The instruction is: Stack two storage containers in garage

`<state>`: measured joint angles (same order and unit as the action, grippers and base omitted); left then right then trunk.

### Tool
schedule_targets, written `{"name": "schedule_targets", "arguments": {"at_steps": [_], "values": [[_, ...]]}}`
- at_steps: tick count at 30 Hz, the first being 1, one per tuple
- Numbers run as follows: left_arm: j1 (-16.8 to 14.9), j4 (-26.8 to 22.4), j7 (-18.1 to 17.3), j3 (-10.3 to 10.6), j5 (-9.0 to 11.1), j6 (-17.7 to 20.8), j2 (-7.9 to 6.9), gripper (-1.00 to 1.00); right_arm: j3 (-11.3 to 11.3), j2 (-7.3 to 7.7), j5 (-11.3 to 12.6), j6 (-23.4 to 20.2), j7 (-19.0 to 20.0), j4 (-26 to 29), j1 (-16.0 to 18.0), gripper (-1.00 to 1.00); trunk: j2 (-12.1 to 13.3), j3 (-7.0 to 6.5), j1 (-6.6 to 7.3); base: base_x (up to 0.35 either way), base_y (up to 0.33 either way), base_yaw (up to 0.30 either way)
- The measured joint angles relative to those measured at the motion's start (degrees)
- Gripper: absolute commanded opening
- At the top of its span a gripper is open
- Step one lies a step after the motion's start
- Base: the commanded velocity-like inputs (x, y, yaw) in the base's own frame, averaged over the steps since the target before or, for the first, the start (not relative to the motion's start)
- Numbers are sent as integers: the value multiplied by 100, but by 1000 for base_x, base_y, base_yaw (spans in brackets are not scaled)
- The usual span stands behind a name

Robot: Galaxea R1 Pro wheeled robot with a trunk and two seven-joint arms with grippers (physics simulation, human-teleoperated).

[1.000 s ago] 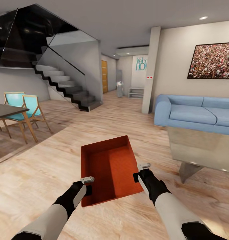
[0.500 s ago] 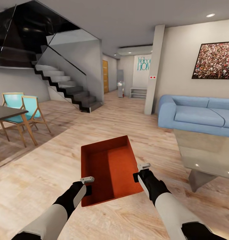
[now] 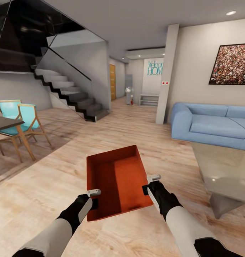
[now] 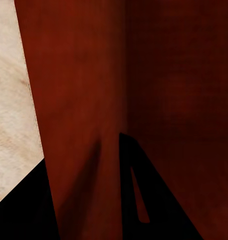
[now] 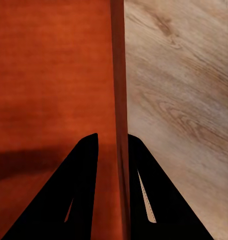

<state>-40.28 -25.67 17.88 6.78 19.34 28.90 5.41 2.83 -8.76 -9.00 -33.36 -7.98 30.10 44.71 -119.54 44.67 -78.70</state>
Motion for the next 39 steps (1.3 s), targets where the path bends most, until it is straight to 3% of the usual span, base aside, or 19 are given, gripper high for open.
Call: {"name": "schedule_targets", "arguments": {"at_steps": [11,39], "values": [[-1,-2,1,-19,-36,5,14,-100,-29,6,-32,2,29,-1,1,-100,0,0,0,336,0,-170],[0,2,0,7,5,2,-3,-100,3,0,10,1,-5,-6,-2,-100,0,0,0,336,0,-3]]}}
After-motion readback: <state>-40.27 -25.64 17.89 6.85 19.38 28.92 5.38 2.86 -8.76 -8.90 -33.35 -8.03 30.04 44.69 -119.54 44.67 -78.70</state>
